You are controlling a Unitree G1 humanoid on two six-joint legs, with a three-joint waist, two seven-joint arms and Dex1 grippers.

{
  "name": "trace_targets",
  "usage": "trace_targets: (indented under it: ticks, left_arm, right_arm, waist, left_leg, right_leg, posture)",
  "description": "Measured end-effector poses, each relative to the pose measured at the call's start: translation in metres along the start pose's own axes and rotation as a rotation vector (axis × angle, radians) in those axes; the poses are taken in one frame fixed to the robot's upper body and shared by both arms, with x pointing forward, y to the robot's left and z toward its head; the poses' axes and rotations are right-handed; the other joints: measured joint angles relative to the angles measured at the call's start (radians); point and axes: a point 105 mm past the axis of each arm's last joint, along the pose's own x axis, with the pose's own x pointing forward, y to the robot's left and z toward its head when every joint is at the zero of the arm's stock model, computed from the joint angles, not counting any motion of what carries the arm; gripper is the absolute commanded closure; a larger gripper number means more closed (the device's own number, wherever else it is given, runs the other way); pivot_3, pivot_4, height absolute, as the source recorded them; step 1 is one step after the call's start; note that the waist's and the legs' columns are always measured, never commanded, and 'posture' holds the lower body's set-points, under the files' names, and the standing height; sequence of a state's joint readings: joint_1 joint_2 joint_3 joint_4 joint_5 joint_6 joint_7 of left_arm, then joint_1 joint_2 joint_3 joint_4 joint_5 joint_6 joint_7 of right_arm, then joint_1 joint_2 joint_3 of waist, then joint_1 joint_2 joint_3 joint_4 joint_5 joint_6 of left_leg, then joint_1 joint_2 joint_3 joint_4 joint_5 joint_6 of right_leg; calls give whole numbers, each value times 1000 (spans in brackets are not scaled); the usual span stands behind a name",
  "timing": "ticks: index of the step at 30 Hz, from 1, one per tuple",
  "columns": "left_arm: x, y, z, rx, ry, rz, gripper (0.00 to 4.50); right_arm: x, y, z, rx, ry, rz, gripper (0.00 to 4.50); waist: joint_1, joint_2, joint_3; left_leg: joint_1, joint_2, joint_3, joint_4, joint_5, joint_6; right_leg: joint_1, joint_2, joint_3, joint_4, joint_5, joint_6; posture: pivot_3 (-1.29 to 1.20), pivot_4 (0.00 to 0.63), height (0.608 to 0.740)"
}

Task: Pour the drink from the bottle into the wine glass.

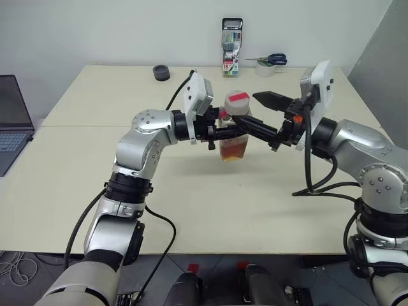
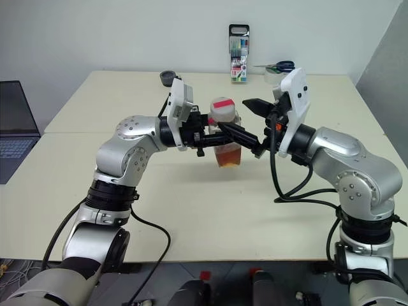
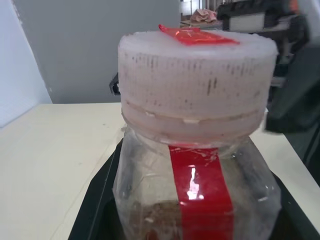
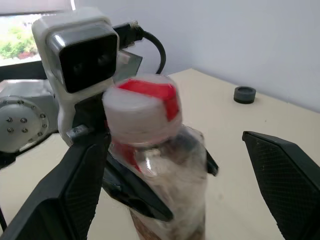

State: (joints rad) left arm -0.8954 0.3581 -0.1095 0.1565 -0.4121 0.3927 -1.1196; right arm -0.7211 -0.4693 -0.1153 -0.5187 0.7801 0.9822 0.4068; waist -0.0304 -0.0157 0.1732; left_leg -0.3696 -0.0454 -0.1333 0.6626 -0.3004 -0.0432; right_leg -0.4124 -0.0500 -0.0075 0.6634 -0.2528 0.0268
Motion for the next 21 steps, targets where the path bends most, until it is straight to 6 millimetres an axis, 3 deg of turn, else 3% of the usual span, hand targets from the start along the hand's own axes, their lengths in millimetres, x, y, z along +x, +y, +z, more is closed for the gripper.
trace_targets:
  ticks: [13, 16, 21]
  left_arm:
    - [1, -1, -1, 1, 1, -5, 2682]
    - [0, -1, -1, 1, 4, -4, 2682]
    - [-2, -1, -3, -4, 9, -1, 2682]
  right_arm:
    - [10, 13, 5, 34, -48, -53, 18]
    - [10, 14, 5, 36, -48, -49, 827]
    - [11, 17, 6, 53, -55, -29, 2586]
  waist:
    - [-1, 0, 0]
    - [-1, 0, 0]
    - [-1, 0, 0]
  left_leg:
    - [0, 0, 0, 0, 0, 0]
    - [0, 0, 0, 0, 0, 0]
    - [0, 0, 0, 0, 0, 0]
  right_leg:
    - [0, 0, 0, 0, 0, 0]
    - [0, 0, 0, 0, 0, 0]
    - [0, 1, 0, 0, 0, 0]
  posture:
    - [0, 150, 740]
    - [0, 150, 740]
    - [0, 150, 740]
